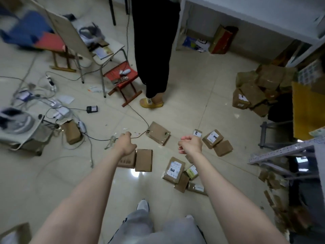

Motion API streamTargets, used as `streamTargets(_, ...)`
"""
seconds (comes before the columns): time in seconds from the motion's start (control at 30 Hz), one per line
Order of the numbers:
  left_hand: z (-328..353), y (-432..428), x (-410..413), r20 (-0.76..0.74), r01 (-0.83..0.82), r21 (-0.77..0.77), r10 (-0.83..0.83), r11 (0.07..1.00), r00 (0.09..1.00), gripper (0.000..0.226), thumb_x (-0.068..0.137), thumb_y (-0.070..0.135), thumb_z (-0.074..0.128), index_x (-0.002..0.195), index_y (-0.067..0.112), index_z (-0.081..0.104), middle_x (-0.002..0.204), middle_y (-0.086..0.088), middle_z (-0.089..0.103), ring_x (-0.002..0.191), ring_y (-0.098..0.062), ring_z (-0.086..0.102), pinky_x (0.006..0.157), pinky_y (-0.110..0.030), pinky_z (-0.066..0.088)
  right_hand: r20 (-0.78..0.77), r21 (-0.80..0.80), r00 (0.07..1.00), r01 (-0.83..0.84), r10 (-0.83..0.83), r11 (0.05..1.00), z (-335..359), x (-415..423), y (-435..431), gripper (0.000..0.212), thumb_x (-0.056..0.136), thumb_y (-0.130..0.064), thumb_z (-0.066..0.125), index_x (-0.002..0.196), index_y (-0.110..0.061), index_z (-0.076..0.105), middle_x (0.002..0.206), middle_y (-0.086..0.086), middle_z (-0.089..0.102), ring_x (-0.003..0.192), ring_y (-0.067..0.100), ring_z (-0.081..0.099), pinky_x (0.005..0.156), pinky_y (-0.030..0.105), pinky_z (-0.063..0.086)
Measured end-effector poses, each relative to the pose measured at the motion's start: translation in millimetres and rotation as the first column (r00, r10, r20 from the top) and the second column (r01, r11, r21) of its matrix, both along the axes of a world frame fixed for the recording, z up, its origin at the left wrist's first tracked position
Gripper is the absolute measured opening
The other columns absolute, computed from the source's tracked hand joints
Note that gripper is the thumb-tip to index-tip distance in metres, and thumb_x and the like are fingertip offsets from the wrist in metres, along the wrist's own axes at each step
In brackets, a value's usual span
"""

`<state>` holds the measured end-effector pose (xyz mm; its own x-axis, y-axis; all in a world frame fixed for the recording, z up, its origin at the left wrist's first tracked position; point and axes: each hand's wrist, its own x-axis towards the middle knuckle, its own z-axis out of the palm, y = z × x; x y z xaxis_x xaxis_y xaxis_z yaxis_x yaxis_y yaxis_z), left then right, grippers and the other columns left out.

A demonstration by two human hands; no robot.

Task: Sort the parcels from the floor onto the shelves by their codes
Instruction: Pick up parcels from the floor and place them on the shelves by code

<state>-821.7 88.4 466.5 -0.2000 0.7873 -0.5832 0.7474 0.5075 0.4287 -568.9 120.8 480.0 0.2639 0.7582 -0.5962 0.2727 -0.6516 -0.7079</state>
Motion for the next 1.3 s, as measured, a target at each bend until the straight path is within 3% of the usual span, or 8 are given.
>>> streamTargets(0.27, -22, 9, -44, 0.013, -0.216, 0.016, 0.216, 0.976, 0.976, 0.057, 0.083, 0.016, 0.063, 0.135, 0.001, 0.045, 0.137, -0.021, 0.048, 0.123, -0.036, 0.049, 0.099, -0.041, 0.044, -0.034, -0.047, 0.977, -0.212, 0.211, 0.976, -31, -70, 33, 0.017, 0.080, 0.006, 0.065, 0.091, -0.007, 0.063, 0.082, 0.011, 0.066, 0.059, 0.021, 0.063, 0.067, 0.043, 0.062)
streamTargets(0.37, -31, 12, -38, 0.053, -0.299, -0.004, 0.299, 0.954, 0.953, 0.054, 0.085, 0.014, 0.062, 0.134, -0.002, 0.046, 0.137, -0.021, 0.048, 0.124, -0.035, 0.049, 0.097, -0.035, 0.042, 0.009, -0.055, 0.953, -0.301, 0.302, 0.952, -48, -78, 47, 0.019, 0.077, 0.004, 0.067, 0.081, -0.014, 0.062, 0.092, 0.014, 0.069, 0.069, 0.025, 0.067, 0.066, 0.039, 0.062)
streamTargets(0.53, -60, 15, -33, 0.118, -0.401, -0.109, 0.412, 0.910, 0.903, 0.042, 0.083, 0.021, 0.058, 0.120, 0.001, 0.054, 0.123, -0.020, 0.061, 0.109, -0.034, 0.059, 0.084, -0.032, 0.048, 0.042, -0.127, 0.900, -0.426, 0.434, 0.896, -86, -89, 73, 0.023, 0.076, -0.001, 0.068, 0.095, -0.012, 0.063, 0.099, 0.008, 0.066, 0.087, 0.028, 0.070, 0.066, 0.035, 0.060)
streamTargets(0.7, -97, 27, -37, 0.124, -0.474, -0.122, 0.487, 0.872, 0.865, 0.071, 0.066, 0.043, 0.052, 0.128, 0.009, 0.053, 0.126, -0.012, 0.059, 0.115, -0.031, 0.058, 0.094, -0.038, 0.049, 0.035, -0.175, 0.842, -0.526, 0.539, 0.833, -132, -109, 91, 0.027, 0.075, -0.003, 0.071, 0.098, -0.013, 0.061, 0.079, -0.001, 0.061, 0.072, 0.026, 0.065, 0.081, 0.046, 0.059)
streamTargets(0.8, -118, 30, -41, 0.147, -0.539, -0.144, 0.556, 0.830, 0.818, 0.036, 0.077, 0.035, 0.061, 0.106, 0.016, 0.054, 0.108, -0.009, 0.062, 0.107, -0.029, 0.060, 0.088, -0.033, 0.049, 0.030, -0.175, 0.804, -0.581, 0.594, 0.795, -178, -124, 99, 0.029, 0.071, -0.005, 0.074, 0.089, -0.020, 0.058, 0.081, -0.001, 0.063, 0.082, 0.027, 0.067, 0.085, 0.049, 0.057)
streamTargets(0.93, -176, 24, -55, 0.135, -0.607, -0.137, 0.621, 0.783, 0.772, 0.034, 0.091, 0.021, 0.060, 0.120, 0.003, 0.055, 0.121, -0.017, 0.061, 0.115, -0.033, 0.056, 0.085, -0.031, 0.043, 0.022, -0.181, 0.783, -0.608, 0.622, 0.773, -245, -141, 95, 0.033, 0.069, -0.008, 0.073, 0.094, -0.020, 0.056, 0.080, -0.005, 0.057, 0.084, 0.023, 0.060, 0.087, 0.044, 0.056)
streamTargets(1.03, -232, 14, -70, 0.091, -0.615, -0.151, 0.630, 0.774, 0.771, 0.024, 0.091, 0.017, 0.059, 0.111, 0.003, 0.058, 0.119, -0.019, 0.063, 0.111, -0.034, 0.057, 0.080, -0.031, 0.042, 0.026, -0.189, 0.777, -0.614, 0.629, 0.767, -297, -153, 85, 0.037, 0.069, -0.010, 0.075, 0.100, -0.021, 0.056, 0.087, -0.004, 0.057, 0.096, 0.025, 0.062, 0.088, 0.039, 0.054)
streamTargets(1.3, -384, -7, -111, -0.006, -0.610, -0.165, 0.618, 0.775, 0.786, 0.045, 0.090, 0.021, 0.061, 0.128, -0.003, 0.051, 0.128, -0.020, 0.058, 0.118, -0.035, 0.054, 0.086, -0.032, 0.042, -0.008, -0.274, 0.764, -0.622, 0.645, 0.734, -445, -187, 54, 0.049, 0.078, -0.018, 0.074, 0.123, -0.010, 0.055, 0.113, 0.006, 0.061, 0.111, 0.025, 0.059, 0.099, 0.034, 0.048)
